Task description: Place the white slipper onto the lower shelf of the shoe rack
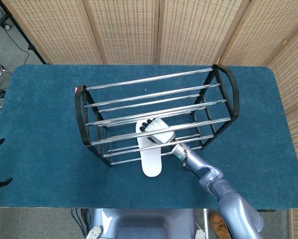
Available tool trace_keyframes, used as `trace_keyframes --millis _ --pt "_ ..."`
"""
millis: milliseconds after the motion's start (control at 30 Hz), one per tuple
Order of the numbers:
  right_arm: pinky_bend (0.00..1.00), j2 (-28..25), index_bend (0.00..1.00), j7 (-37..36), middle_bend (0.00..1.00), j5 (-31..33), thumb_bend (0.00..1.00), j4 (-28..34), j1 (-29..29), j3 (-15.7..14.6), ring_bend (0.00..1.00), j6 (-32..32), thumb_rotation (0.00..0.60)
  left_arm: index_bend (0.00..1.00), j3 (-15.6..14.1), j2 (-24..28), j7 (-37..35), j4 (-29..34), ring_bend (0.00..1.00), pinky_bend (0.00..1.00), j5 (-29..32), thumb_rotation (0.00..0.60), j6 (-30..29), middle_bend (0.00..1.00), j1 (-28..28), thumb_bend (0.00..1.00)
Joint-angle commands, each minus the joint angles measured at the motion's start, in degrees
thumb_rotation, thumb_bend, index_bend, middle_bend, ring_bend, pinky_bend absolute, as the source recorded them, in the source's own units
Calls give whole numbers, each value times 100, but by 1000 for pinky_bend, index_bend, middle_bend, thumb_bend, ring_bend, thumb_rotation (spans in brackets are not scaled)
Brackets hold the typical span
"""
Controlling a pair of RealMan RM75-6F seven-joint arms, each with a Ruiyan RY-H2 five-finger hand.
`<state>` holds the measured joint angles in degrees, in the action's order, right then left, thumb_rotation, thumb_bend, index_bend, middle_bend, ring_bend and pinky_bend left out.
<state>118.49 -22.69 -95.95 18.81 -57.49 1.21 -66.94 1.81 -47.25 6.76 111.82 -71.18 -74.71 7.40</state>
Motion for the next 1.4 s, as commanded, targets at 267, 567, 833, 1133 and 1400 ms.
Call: trace_keyframes --millis 267,567,833,1133,1400 --pt "565 -266 368 25 325 11 545 426 98 -80 343 -100 600 0 -21 13 -14 30 0 0 -74 600 -43 0 -22 82" --pt "513 -535 341 289 294 49 545 1023 289 -109 314 -207 600 0 -50 32 -37 56 0 0 -174 600 -49 0 -30 83" --pt "454 -817 275 571 218 132 478 1651 392 -125 237 41 600 0 -78 75 -100 94 0 0 -301 600 -107 0 -66 83" --pt "438 -1105 258 946 204 215 470 2274 555 -71 222 47 600 0 -90 122 -206 85 0 0 -384 600 -145 0 -96 83" --pt "438 -1360 257 1124 204 204 470 2733 788 -107 222 -104 600 0 -107 142 -228 102 0 0 -464 600 -177 0 -115 82"
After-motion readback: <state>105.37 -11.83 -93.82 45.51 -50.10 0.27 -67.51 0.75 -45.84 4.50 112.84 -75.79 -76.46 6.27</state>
